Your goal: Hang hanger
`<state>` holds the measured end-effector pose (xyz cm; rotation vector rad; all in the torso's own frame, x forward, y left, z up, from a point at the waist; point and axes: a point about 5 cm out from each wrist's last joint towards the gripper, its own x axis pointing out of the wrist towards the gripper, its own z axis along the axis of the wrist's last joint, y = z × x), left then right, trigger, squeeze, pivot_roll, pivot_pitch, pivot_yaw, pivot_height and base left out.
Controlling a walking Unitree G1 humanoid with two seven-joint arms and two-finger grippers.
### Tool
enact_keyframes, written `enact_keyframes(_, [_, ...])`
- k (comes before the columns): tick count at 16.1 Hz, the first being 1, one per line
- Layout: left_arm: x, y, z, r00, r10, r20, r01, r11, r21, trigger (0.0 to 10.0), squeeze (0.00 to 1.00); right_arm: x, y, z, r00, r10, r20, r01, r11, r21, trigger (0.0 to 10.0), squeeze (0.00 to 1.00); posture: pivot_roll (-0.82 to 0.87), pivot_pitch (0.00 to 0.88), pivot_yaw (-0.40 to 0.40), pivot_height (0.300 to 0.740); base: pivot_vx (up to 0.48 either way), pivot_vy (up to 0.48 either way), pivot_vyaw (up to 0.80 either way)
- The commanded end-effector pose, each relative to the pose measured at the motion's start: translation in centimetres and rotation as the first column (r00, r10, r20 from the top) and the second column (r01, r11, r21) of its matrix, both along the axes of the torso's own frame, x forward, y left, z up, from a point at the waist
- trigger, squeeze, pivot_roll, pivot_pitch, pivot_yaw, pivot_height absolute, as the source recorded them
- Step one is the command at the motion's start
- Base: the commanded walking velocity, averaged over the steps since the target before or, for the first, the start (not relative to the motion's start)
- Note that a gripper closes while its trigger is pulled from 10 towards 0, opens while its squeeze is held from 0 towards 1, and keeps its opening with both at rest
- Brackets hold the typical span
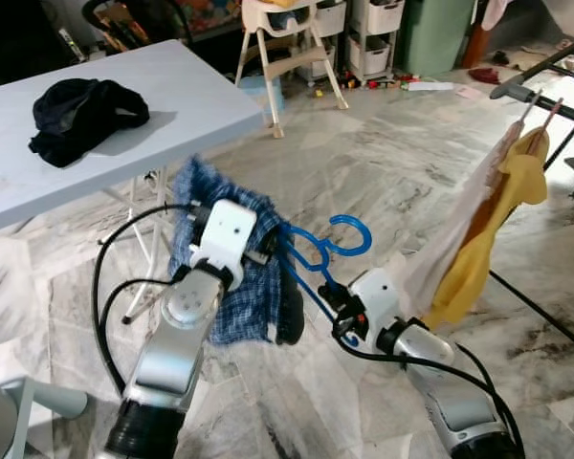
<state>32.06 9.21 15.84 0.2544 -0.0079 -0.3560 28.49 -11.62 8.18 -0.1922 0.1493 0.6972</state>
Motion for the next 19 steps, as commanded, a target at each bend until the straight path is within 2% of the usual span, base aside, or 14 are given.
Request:
enact_keyframes(1, [0.2,-1.3,-1.5,0.993,-0.061,-0.102,0.062,0.998,-0.001,10.0,0.0,0.1,1.5,1.9,0.995,0.061,0.077,-0.062,0.998,0.015,10.0,0.0,-0.1,0.061,0.075,0.74,0.0,0.0,0.0])
enact_keyframes(2, [0.8,-1.6,-1.8,0.987,-0.06,-0.15,0.062,0.998,0.006,10.0,0.0,0.1,1.4,1.8,0.995,0.057,0.083,-0.056,0.998,-0.012,10.0,0.0,-0.1,0.062,0.076,0.74,0.0,0.0,0.0])
enact_keyframes(5, [2.0,-2.9,-0.4,0.988,-0.083,-0.128,0.082,0.997,-0.015,10.0,0.0,0.1,0.9,1.7,0.996,0.014,0.09,-0.01,0.999,-0.045,10.0,0.0,-0.11,0.064,0.078,0.74,0.0,0.0,0.0])
enact_keyframes(8, [1.5,-4.7,0.5,0.979,-0.164,-0.121,0.161,0.987,-0.028,10.0,0.0,0.1,0.5,1.3,0.997,-0.019,0.081,0.024,0.998,-0.064,10.0,0.0,-0.11,0.068,0.082,0.74,0.0,0.0,0.0])
enact_keyframes(10, [0.9,-4.9,0.6,0.973,-0.191,-0.127,0.19,0.981,-0.026,10.0,0.0,0.0,0.6,1.2,0.997,-0.022,0.079,0.027,0.998,-0.062,10.0,0.0,-0.11,0.068,0.081,0.74,0.0,0.0,0.0])
enact_keyframes(13, [0.7,-3.6,1.3,0.988,-0.15,-0.034,0.152,0.986,0.068,10.0,0.0,0.3,0.4,1.1,0.994,-0.049,0.093,0.058,0.994,-0.097,10.0,0.0,-0.1,0.067,0.079,0.74,0.0,0.0,0.0])
enact_keyframes(14, [0.5,-3.2,1.2,0.989,-0.141,-0.04,0.143,0.988,0.052,10.0,0.0,0.4,0.3,1.1,0.994,-0.057,0.089,0.065,0.994,-0.088,10.0,0.0,-0.1,0.069,0.079,0.74,0.0,0.0,0.0])
enact_keyframes(16, [0.5,-2.2,1.2,0.995,-0.097,0.003,0.097,0.99,0.099,10.0,0.0,0.4,0.3,1.0,0.995,-0.057,0.084,0.064,0.994,-0.09,10.0,0.0,-0.1,0.072,0.078,0.74,0.0,0.0,0.0])
enact_keyframes(18, [0.2,-1.8,0.6,0.993,-0.108,-0.042,0.107,0.994,-0.014,10.0,0.0,0.2,0.5,0.9,0.997,-0.036,0.069,0.042,0.996,-0.079,10.0,0.0,-0.1,0.074,0.077,0.74,0.0,0.0,0.0])
enact_keyframes(19, [0.0,-1.7,0.3,0.99,-0.134,-0.048,0.134,0.991,-0.007,10.0,0.0,0.1,0.5,1.0,0.998,-0.02,0.067,0.025,0.997,-0.076,10.0,0.0,-0.11,0.076,0.077,0.74,0.0,0.0,0.0])
